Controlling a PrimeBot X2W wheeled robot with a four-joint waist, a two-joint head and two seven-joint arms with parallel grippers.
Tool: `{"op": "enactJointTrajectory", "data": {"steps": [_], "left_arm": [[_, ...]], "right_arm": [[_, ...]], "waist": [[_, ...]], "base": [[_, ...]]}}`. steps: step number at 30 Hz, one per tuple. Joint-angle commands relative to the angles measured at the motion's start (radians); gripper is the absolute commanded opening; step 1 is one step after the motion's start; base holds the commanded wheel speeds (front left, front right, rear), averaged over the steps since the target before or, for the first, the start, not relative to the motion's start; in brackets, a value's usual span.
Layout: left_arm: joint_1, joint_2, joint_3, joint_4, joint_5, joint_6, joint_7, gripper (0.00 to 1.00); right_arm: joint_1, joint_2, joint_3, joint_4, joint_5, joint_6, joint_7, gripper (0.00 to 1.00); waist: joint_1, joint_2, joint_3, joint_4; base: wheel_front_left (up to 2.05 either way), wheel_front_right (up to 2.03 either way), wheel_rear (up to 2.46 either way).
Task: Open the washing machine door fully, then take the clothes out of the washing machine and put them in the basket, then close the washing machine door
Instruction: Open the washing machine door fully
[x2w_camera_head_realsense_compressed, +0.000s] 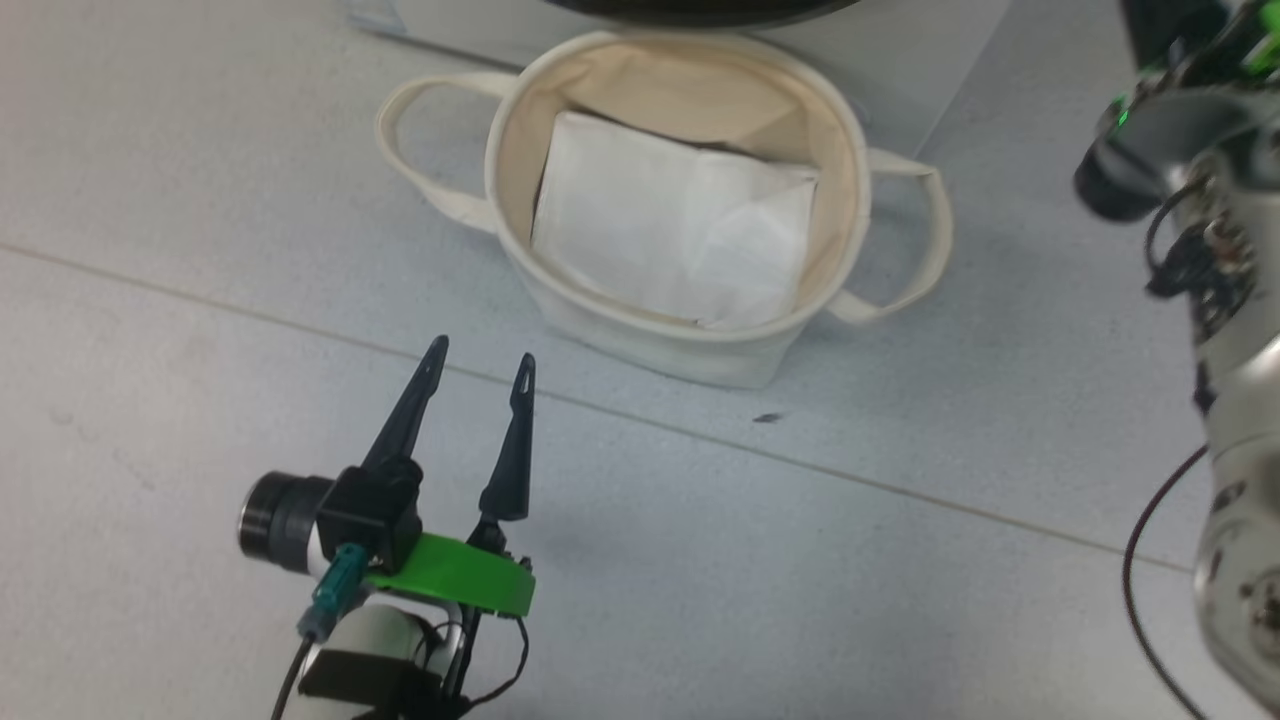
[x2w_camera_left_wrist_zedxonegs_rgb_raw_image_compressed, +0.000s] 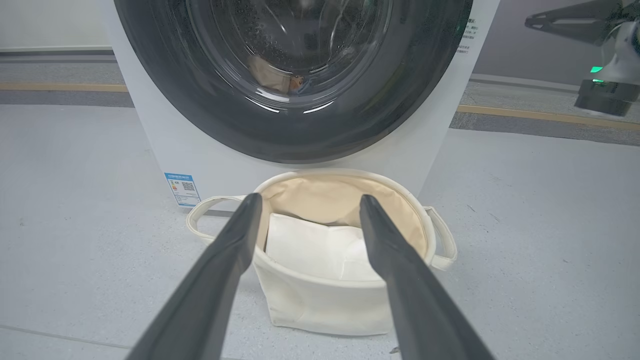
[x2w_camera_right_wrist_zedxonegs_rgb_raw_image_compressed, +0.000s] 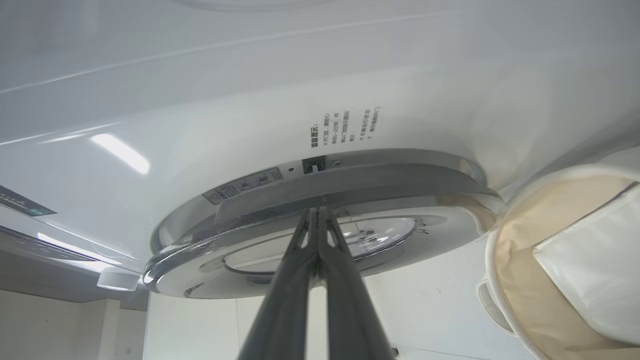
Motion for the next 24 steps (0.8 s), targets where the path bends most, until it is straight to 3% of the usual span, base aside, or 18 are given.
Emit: {"op": "enactJointTrajectory", "data": {"steps": [1,11,24], "left_arm": [[-0.020,0.005,0.023,-0.030,0.007,0.001,-0.012,1.00],[-0.062,-0.014,-0.010,-0.035,-0.014,-0.006,-0.012,1.00],[-0.096,-0.021,-0.056,-0.034,-0.047,0.005,-0.012,1.00]], "right_arm": [[-0.066,-0.005,0.002,-0.015,0.011,0.000,0.013,0.00],[-0.270,-0.064,-0.001,0.105,0.012,0.000,0.048,0.00],[-0.420,-0.109,0.035,0.239,-0.021,0.000,0.132,0.00]], "waist": [[-0.0001,0.0000,0.033,0.021],[-0.0001,0.0000,0.125,0.077],[-0.0001,0.0000,0.172,0.141]], "base": [[0.00,0.00,0.00],[0.00,0.00,0.00],[0.00,0.00,0.00]]}}
